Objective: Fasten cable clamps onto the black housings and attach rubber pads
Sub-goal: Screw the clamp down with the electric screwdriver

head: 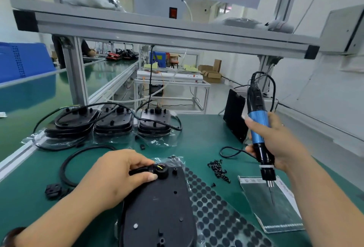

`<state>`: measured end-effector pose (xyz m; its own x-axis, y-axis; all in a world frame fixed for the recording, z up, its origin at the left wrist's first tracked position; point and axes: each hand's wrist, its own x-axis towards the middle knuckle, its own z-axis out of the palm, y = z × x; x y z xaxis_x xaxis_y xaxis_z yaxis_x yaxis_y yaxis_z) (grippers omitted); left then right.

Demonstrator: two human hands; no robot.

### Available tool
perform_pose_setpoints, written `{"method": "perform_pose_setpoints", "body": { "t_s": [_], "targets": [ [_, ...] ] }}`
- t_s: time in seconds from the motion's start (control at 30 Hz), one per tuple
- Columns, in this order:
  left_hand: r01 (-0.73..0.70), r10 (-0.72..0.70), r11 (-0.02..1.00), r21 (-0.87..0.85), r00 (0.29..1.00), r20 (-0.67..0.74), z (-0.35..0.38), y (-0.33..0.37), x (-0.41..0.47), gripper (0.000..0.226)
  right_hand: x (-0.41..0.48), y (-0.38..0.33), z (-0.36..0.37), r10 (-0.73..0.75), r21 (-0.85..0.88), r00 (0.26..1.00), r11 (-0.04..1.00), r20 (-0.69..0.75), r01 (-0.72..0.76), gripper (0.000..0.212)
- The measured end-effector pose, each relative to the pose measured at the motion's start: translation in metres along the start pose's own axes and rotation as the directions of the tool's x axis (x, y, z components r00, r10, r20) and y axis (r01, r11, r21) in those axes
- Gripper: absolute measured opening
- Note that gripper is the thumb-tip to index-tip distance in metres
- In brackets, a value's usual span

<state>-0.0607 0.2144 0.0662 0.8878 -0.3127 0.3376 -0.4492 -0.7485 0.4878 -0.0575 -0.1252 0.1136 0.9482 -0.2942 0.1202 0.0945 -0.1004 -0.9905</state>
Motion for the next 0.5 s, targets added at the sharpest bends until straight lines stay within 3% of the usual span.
{"method": "perform_pose_setpoints", "body": {
  "t_s": [0.5],
  "targets": [
    [-0.009,0.012,0.997,-0.076,0.999,0.033,0.002,-0.002,0.003,0.026,0.024,0.027,-0.023,0.044,-0.007,0.997,0.999,-0.063,-0.044,0.026]
  ]
}}
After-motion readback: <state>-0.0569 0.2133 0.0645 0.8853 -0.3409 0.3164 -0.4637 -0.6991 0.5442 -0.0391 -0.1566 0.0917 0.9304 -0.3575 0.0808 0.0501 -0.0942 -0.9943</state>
